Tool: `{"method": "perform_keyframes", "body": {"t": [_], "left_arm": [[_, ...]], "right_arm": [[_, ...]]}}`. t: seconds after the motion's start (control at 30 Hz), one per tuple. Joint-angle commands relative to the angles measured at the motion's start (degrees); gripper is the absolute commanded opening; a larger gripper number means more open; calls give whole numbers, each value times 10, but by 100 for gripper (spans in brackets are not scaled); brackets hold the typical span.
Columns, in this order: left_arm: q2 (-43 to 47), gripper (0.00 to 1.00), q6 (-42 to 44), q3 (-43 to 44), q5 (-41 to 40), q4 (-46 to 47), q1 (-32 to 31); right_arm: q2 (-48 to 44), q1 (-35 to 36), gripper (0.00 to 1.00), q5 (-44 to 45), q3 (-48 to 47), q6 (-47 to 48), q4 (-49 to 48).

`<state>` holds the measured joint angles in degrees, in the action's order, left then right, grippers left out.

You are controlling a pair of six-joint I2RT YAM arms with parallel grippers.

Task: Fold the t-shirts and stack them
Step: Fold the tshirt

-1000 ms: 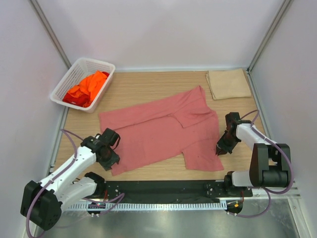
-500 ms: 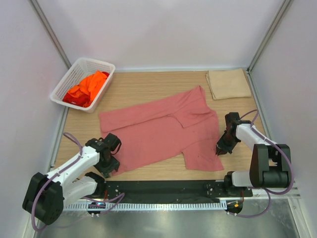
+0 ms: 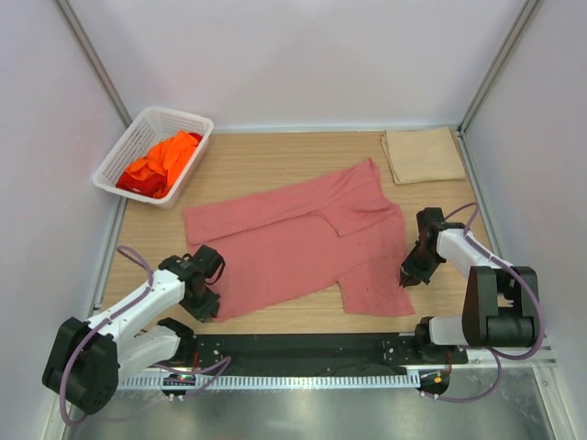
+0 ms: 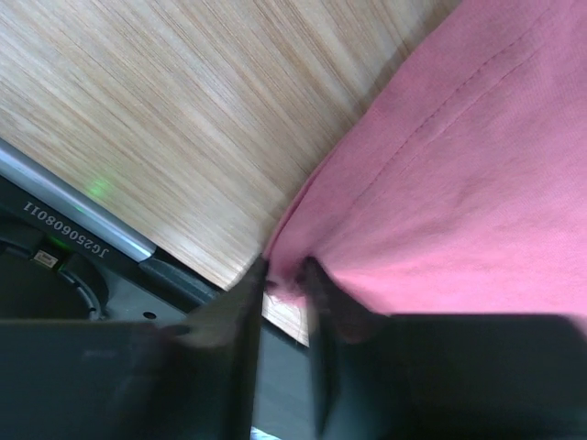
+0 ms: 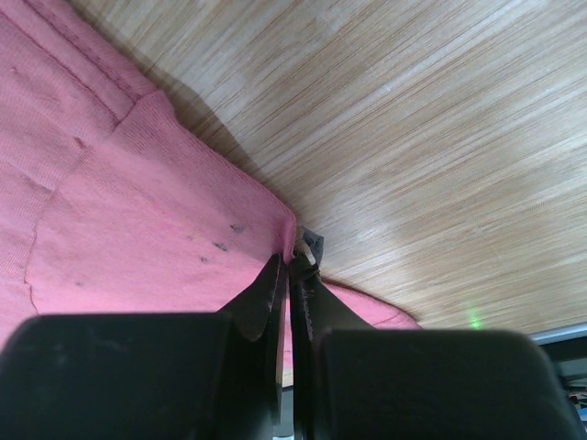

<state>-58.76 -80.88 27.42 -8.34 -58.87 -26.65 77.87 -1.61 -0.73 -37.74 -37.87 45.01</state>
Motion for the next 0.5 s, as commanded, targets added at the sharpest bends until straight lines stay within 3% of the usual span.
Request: {"method": "perform_keyframes", "body": {"t": [0.0, 0.07, 0.17, 0.33, 0.47], "left_arm": [[2, 17, -9, -6, -12, -1, 5], [8, 7, -8, -4, -10, -8, 5], [22, 0, -3, 4, -5, -13, 5], [1, 0, 6, 32, 16, -33, 7], [-24, 0, 21, 74, 17, -43, 10]], "right_arm": [[4, 5, 2, 22, 12, -6, -12], [4, 5, 2, 27, 8, -12, -7], [5, 6, 2, 25, -7, -13, -5], [5, 13, 2, 48, -86, 11, 1], [44, 16, 1, 70, -215, 31, 28]]}}
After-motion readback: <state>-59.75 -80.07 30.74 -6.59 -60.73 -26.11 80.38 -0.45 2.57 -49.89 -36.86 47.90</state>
